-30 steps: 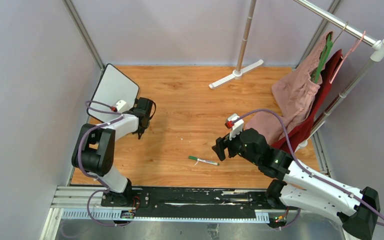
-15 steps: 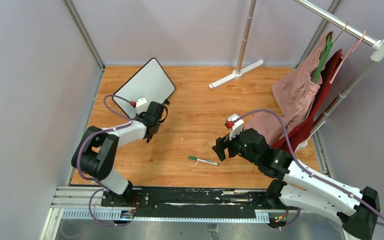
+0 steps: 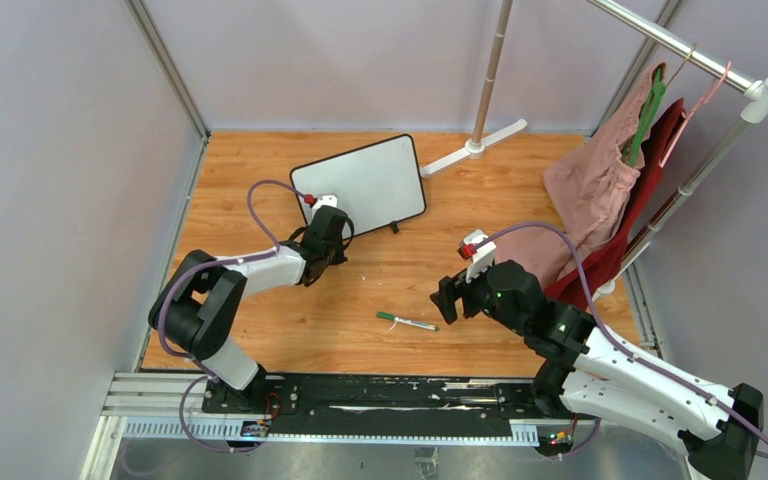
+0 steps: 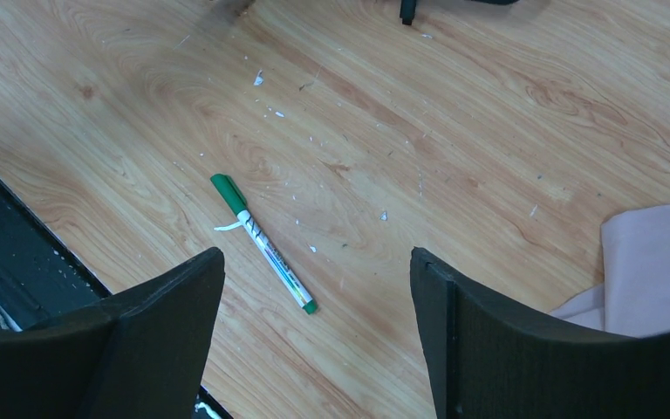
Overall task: Write a sentence on the whiteboard
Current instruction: Move the whiteboard to the center of the board.
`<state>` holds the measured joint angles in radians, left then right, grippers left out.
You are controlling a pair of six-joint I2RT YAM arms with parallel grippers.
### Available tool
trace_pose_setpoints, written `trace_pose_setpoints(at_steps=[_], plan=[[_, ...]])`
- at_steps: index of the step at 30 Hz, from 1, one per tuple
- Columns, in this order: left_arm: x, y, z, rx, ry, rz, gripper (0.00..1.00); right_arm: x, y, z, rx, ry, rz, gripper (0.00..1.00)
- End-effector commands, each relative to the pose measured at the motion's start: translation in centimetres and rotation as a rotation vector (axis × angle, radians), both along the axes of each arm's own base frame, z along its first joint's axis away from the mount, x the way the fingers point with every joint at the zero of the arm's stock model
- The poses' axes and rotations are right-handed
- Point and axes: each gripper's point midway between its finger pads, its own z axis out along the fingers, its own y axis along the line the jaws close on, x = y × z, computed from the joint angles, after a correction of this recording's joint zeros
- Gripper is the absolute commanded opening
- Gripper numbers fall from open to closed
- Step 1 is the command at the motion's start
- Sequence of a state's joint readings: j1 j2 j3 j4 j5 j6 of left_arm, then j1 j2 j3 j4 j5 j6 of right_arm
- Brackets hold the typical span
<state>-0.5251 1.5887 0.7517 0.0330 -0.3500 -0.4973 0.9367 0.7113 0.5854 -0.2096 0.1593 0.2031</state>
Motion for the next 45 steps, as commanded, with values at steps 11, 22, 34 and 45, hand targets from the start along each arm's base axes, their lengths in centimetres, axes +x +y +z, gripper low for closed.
trace_pose_setpoints(at_steps=[11, 22, 34, 45], plan=[[-2.2, -2.2, -0.1, -0.042, 0.054, -0.16, 0.51, -0.4, -0.6, -1.1, -0.024, 0.037, -0.029, 0.81], [-3.9, -0.2, 7.6, -0.115, -0.094, -0.092, 0.9, 0.3, 0.1, 0.3, -0.001, 0.029, -0.047, 0.81], [-1.4, 7.1, 13.1, -0.322, -0.245, 0.093, 0.97, 7.8, 3.9, -0.2, 0.009, 0.04, -0.27, 0.82], [4.3, 7.0, 13.6, -0.418, -0.348, -0.082, 0.99, 14.9, 7.1, -6.4, -0.045, 0.111, -0.32, 0.75]])
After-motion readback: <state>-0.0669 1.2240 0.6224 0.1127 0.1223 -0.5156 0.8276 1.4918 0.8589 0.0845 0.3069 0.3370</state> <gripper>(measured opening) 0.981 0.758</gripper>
